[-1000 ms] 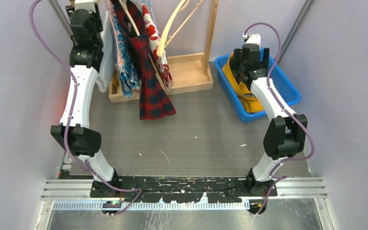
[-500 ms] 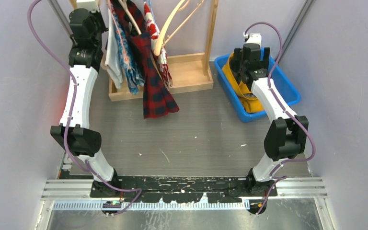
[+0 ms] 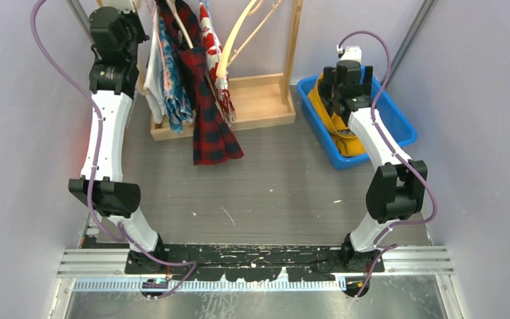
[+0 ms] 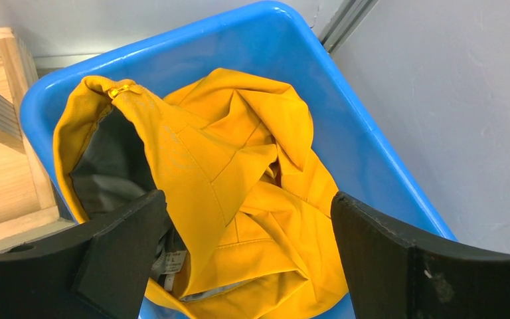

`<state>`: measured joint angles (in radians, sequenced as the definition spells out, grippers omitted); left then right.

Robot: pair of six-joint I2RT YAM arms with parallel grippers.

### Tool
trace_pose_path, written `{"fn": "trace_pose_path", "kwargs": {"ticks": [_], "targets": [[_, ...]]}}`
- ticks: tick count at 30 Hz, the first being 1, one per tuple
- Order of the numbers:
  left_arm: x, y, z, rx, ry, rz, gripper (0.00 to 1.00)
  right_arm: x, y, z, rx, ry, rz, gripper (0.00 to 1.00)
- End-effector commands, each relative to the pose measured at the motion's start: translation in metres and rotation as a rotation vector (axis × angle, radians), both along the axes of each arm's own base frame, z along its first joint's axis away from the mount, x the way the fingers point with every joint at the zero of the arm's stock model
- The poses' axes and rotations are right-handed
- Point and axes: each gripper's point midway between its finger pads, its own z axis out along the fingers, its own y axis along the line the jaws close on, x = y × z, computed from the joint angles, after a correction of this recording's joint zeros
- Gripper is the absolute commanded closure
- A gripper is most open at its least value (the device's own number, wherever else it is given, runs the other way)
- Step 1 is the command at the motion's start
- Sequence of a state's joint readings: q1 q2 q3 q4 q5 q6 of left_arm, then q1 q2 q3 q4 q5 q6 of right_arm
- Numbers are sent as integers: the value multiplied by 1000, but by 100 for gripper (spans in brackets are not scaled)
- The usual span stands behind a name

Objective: Remove the skirt from the hanger
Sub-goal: Pick up the hanger from the clothesline.

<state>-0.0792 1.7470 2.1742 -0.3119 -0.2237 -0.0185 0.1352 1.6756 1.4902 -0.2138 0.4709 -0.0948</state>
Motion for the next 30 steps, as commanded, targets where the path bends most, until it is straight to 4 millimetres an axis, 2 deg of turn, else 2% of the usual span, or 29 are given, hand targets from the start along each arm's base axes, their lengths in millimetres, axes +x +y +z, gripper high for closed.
{"fn": "trace_pose_path", "kwargs": {"ticks": [1, 7, 12, 16, 17, 18, 19, 23, 26, 27, 30], "targets": [[-49, -2, 63, -12, -165, -25, 100, -1, 0, 26, 19, -74, 1, 1], [-82, -4, 20, -27, -65, -29, 100, -1, -1, 25, 10, -69, 5, 2], [-109, -11, 17, -28, -42, -75, 100, 4, 7, 25, 42, -75, 30, 4], [-130, -14, -1, -18, 33, -103, 100, 7, 21, 22, 68, -56, 101, 6], [-132, -16, -11, -16, 62, -114, 100, 7, 27, 20, 76, -46, 124, 7], [-149, -15, -8, -17, 53, -122, 100, 8, 30, 20, 79, -42, 134, 8], [-156, -16, -13, -17, 69, -128, 100, 8, 36, 19, 88, -39, 155, 8], [-183, -26, -28, 12, 142, -207, 100, 10, 65, 24, 127, -35, 244, 12], [-206, -34, -34, 32, 182, -268, 100, 6, 103, 30, 117, -20, 356, 12], [-213, -35, -35, 32, 185, -282, 100, 1, 128, 31, 113, -7, 434, 11], [-233, -44, -42, 19, 197, -341, 100, -17, 186, 38, 141, 26, 625, 9]]}}
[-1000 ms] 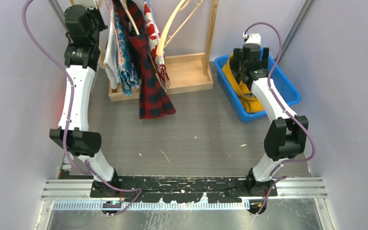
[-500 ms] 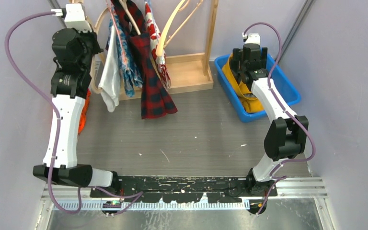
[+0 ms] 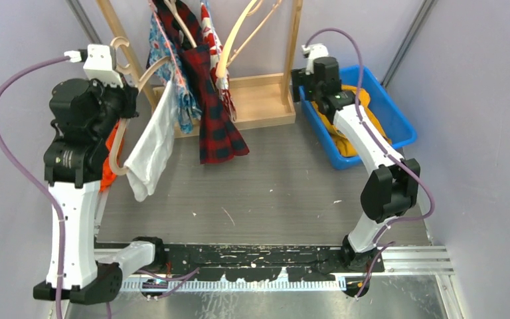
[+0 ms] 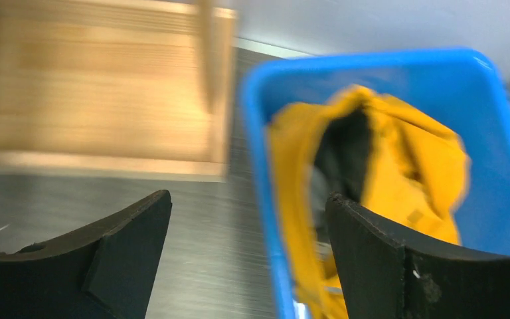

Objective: Remove the skirt from the hanger
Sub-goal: Pick up the hanger from the clothesline.

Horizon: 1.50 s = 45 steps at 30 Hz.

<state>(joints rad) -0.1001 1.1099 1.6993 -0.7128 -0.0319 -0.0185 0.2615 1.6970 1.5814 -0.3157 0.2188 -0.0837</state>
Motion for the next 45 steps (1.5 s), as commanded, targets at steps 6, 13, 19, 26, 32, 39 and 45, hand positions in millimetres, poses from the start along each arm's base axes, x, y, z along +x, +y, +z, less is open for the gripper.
{"fn": "trace_pose_path", "kwargs": {"ticks": [6, 13, 19, 26, 32, 39, 45], "targets": [[-65, -31, -2, -28, -13, -208, 100, -62, 176, 51, 212, 50, 564, 8], [-82, -43, -5, -36, -9, -289, 100, -125, 257, 52, 301, 170, 823, 9], [-85, -49, -9, -39, 3, -328, 100, -158, 291, 45, 357, 267, 935, 12], [-78, -54, -12, -68, 5, -342, 100, -188, 327, 45, 377, 299, 1026, 14], [-77, -55, -7, -77, -2, -347, 100, -197, 344, 48, 418, 308, 1059, 16], [-81, -57, -4, -90, -2, -352, 100, -202, 357, 38, 421, 326, 1072, 18], [-87, -53, 0, -81, 3, -335, 100, -196, 356, 23, 386, 333, 1057, 19]]}}
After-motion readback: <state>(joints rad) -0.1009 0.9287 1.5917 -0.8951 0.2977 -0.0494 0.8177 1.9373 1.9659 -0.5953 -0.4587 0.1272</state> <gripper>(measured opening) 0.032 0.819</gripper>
